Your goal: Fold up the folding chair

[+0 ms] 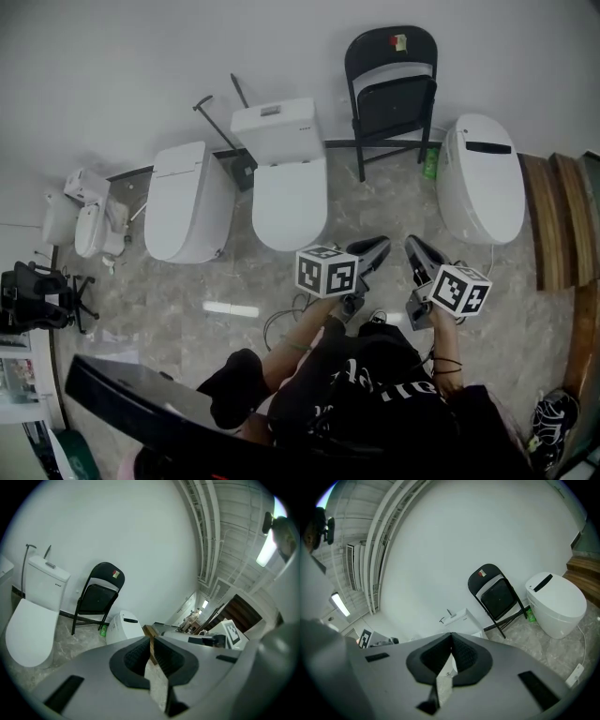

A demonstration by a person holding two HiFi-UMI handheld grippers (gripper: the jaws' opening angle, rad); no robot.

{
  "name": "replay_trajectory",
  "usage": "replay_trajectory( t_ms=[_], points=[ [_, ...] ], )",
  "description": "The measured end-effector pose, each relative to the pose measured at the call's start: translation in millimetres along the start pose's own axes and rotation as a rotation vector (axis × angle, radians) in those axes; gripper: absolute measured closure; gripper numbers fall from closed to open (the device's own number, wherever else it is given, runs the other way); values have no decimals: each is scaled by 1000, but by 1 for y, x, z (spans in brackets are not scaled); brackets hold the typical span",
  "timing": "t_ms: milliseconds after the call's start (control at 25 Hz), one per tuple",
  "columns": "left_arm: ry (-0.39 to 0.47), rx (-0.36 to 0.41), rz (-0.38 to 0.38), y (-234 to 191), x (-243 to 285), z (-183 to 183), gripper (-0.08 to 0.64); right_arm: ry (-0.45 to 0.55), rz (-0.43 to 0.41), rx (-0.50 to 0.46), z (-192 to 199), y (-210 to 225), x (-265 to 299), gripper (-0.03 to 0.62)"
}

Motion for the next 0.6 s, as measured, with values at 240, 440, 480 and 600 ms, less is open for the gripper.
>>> replay_trajectory(
  t_ms=[240,440,480,600],
  points=[
    [-20,26,23,-26,-54,3,534,24,3,13,34,-47,28,578],
    [-33,39,59,-45,-85,4,534,38,19,30,61,-74,49,577],
    [-34,41,68,-47,-90,5,534,40,25,28,67,-77,51,578],
    [-31,43,93,-52,-101,10,533,44,39,17,82,-87,55,578]
  ],
)
Point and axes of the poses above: the fingertips, and each gripper's own axes: x forward along the fingers, y to its right, z out of its underside, the point moved 1 cm from there along -x, backward along the fingers, and after that the axes turned 9 degrees about x, right-handed, at the moved point
